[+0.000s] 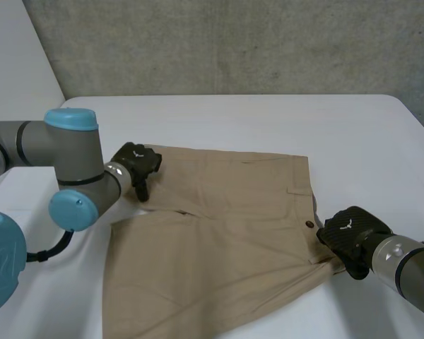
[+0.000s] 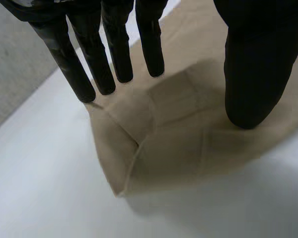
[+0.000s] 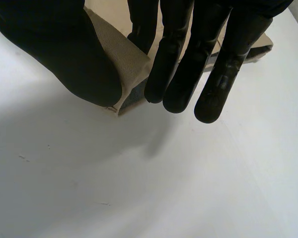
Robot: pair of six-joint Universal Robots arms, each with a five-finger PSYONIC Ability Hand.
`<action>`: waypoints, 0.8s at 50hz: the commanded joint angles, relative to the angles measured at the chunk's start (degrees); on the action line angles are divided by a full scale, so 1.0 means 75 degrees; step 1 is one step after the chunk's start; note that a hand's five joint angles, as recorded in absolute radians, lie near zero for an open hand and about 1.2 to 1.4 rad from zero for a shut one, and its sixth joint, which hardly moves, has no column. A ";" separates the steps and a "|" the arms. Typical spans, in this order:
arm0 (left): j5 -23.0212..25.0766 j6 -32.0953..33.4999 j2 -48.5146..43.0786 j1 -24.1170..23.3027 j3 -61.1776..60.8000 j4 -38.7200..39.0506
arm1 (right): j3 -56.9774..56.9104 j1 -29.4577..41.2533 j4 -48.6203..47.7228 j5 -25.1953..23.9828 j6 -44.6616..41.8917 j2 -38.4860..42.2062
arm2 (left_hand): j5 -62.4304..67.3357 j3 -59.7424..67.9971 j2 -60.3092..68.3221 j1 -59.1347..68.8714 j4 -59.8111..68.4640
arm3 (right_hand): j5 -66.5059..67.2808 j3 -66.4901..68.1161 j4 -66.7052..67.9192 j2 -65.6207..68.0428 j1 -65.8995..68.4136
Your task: Fold the shorts.
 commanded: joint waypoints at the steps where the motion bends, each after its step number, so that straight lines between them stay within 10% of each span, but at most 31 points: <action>1: -0.0022 0.0063 0.0069 0.0154 0.0062 -0.0287 | -0.0002 -0.0001 -0.0012 0.0000 0.0000 0.0009 | 0.6615 0.6546 0.6530 0.6604 0.6615 | 0.1738 0.1601 0.1536 0.1620 0.3259; 24: -0.1019 0.0097 0.1100 0.0763 -0.2070 0.0509 | 0.0022 0.0046 -0.0023 0.0012 0.0058 0.0009 | 0.6636 0.6567 0.6552 0.6625 0.6636 | 0.1738 0.1601 0.1536 0.1620 0.3259; 29: -0.1007 0.0086 0.1510 0.0658 -0.2352 0.0604 | -0.0013 0.0034 -0.0023 0.0000 0.0316 -0.0014 | 0.1084 0.1015 0.1000 0.1073 0.1084 | 0.1738 0.1601 0.1536 0.1620 0.3259; 40: -0.1030 -0.0101 0.3406 0.0271 -0.3135 0.0815 | 0.0010 0.0186 -0.0082 -0.0023 0.0609 -0.0272 | -0.0874 -0.0944 -0.0959 -0.0886 -0.0875 | 0.1738 0.1601 0.1536 0.1620 0.3259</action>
